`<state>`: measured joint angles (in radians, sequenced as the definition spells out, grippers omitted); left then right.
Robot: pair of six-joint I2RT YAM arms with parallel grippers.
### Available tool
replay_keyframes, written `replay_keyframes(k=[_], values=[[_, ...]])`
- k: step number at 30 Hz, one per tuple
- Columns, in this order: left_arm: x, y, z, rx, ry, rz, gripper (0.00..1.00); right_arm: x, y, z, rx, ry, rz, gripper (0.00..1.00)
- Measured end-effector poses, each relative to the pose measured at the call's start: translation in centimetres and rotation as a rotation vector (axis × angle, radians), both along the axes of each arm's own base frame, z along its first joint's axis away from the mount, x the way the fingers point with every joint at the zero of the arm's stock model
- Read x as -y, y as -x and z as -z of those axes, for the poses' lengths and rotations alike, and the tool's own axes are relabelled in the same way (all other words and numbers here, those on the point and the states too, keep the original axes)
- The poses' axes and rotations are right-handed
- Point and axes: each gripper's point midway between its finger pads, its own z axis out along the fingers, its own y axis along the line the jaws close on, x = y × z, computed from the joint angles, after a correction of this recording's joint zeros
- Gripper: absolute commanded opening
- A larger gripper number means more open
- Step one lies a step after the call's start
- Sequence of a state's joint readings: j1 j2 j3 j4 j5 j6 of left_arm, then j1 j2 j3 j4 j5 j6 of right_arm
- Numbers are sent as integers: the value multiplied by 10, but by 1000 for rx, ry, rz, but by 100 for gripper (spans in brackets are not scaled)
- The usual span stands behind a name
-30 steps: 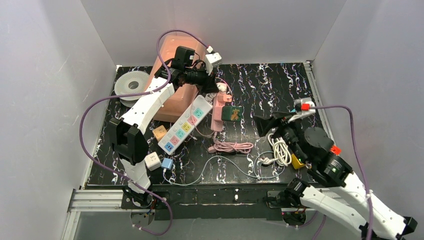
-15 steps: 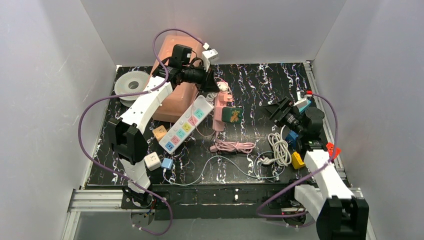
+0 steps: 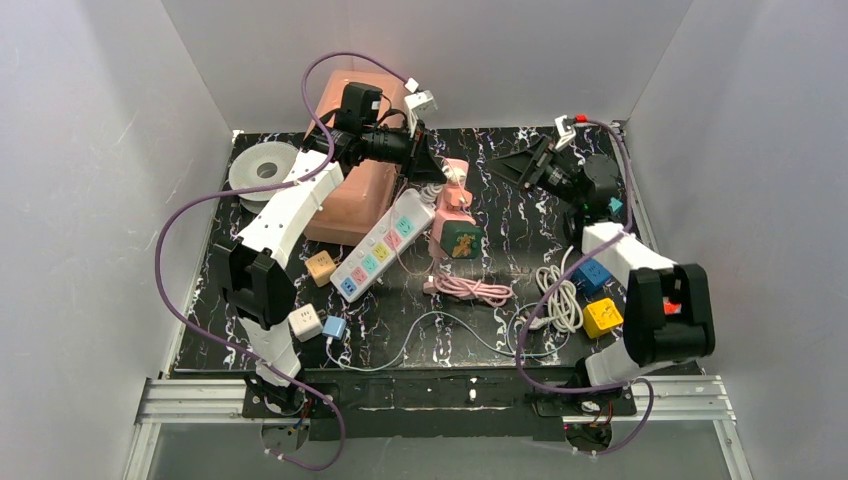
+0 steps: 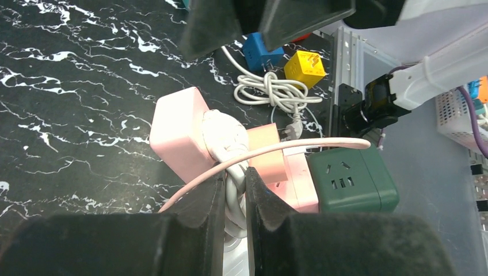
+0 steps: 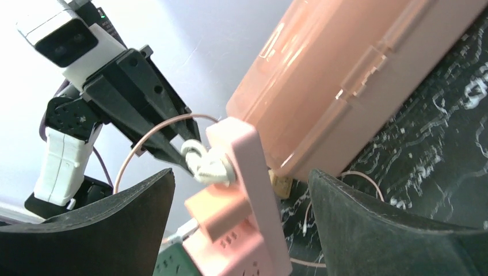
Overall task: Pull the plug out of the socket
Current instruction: Remove the plug from the socket.
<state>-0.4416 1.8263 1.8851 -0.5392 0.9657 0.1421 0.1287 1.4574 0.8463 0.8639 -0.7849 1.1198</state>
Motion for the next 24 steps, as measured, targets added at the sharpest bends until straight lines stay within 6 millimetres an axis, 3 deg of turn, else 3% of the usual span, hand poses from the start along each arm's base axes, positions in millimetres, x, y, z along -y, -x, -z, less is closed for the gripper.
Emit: replay_keyframes(k=[4, 11, 20, 24], values=[[2, 3, -4, -10, 19, 16, 0, -21, -22, -5, 38, -23, -51, 93], [3, 8, -8, -29, 36, 35, 0, -43, -50, 10, 23, -50, -98, 90], [3, 11, -11, -32, 45, 46, 0, -73, -28, -19, 157, -71, -237, 71], [3, 11, -11, -34, 46, 47, 0, -78, -22, -18, 168, -74, -279, 59]])
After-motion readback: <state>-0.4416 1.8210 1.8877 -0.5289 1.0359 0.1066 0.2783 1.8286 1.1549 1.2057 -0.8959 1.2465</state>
